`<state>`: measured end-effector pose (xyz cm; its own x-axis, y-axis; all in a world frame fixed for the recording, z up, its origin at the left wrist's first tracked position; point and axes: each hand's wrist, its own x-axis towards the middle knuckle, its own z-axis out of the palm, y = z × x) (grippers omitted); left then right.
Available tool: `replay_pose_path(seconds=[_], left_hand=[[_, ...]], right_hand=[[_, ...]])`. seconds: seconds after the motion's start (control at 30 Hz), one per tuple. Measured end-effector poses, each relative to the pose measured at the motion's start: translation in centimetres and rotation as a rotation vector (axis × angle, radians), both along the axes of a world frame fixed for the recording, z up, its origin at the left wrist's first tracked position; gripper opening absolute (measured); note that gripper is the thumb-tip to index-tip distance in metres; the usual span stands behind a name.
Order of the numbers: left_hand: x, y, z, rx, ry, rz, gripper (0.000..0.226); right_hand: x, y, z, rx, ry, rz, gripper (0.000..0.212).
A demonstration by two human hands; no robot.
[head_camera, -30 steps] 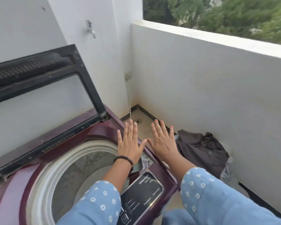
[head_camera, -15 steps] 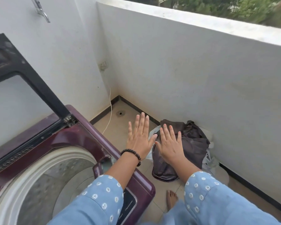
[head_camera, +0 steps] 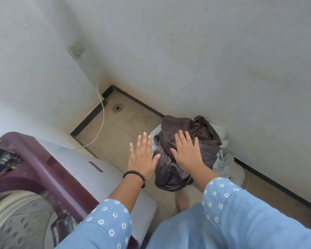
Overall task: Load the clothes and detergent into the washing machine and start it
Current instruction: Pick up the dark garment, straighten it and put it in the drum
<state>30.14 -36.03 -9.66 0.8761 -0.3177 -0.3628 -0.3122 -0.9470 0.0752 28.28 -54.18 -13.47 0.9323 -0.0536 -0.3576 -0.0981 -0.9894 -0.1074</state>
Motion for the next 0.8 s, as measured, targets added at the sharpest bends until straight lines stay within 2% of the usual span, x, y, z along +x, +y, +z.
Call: replay_pose_path(seconds=[0.1,0.3,0.4,0.67,0.8], left_hand=[[-0.2,0.2,-0.7,0.009,0.031,0.017,0.072],[1.6,-1.7,-4.1,0.041,0.121,0.028,0.078],[2.3,-2.6,-5.2,0.033,0.149,0.022,0.073],[2.5,-3.4,-8.5,0.025,0.222,0.029,0.073],[2.2,-3.0,-9.5,0.046,0.256,0.033,0.086]], right_hand=[[0.5,0.0,-0.8,0.009,0.017,0.014,0.065],[2.7,-0.4,-5.3,0.117,0.188,0.033,0.063],[3.9,-0.1,-6.8,0.188,0.275,0.035,0.062],[7.2,0.5,-9.9,0.379,0.494,-0.107,0.057],[8.2,0.7,-11.0,0.381,0.530,-0.091,0.054]])
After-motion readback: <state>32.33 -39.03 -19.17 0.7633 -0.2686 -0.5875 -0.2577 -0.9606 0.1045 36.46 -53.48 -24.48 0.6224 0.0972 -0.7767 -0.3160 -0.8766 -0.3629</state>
